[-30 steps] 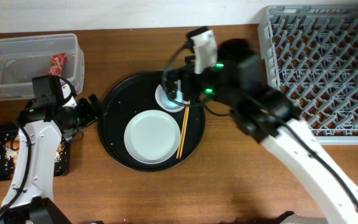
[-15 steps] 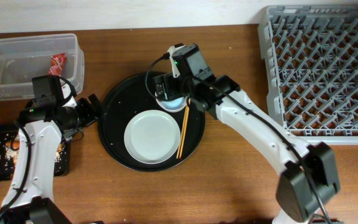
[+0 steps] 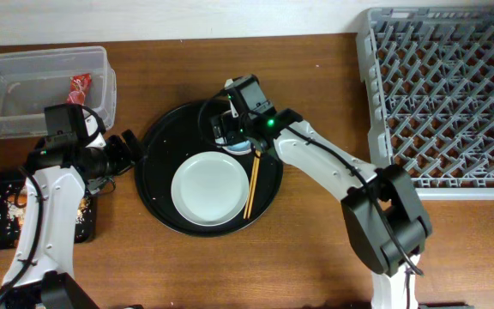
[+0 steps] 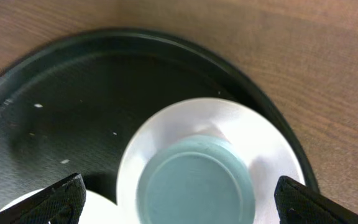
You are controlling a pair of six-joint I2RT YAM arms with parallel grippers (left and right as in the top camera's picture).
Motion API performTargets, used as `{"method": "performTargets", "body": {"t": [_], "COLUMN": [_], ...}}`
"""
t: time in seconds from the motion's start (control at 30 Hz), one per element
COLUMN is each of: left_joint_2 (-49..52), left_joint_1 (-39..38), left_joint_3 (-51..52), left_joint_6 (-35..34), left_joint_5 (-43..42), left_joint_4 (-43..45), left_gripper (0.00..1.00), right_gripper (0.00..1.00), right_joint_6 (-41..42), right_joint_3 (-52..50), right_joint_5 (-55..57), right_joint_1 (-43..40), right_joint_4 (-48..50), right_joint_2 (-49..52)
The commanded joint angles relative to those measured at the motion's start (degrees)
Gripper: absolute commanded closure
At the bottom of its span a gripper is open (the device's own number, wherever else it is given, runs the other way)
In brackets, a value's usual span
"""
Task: Sort waste into correct bins and load items into the dishwasher rack
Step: 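Move the right gripper to the blue cup and grasp it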
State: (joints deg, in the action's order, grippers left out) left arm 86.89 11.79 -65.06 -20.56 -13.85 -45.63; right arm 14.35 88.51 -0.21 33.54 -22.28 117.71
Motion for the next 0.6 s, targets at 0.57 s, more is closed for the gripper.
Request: {"method": "performTargets", "body": {"t": [0.57], "left_joint_2": [0.2], "left_joint_1": [-0.13], "left_joint_3": [0.04], "left_joint_6": [0.9], "left_joint_5": [0.2], "left_joint_4": [0.11], "left_gripper": [0.01], "right_gripper": [0.29], "right_joint_6": [0.72], "right_joint_3": [0.87], "right_joint_5": [3.69], "right_joint_1": [0.24], "right_joint_4": [-0.87], "right_joint_2": [2.93]}}
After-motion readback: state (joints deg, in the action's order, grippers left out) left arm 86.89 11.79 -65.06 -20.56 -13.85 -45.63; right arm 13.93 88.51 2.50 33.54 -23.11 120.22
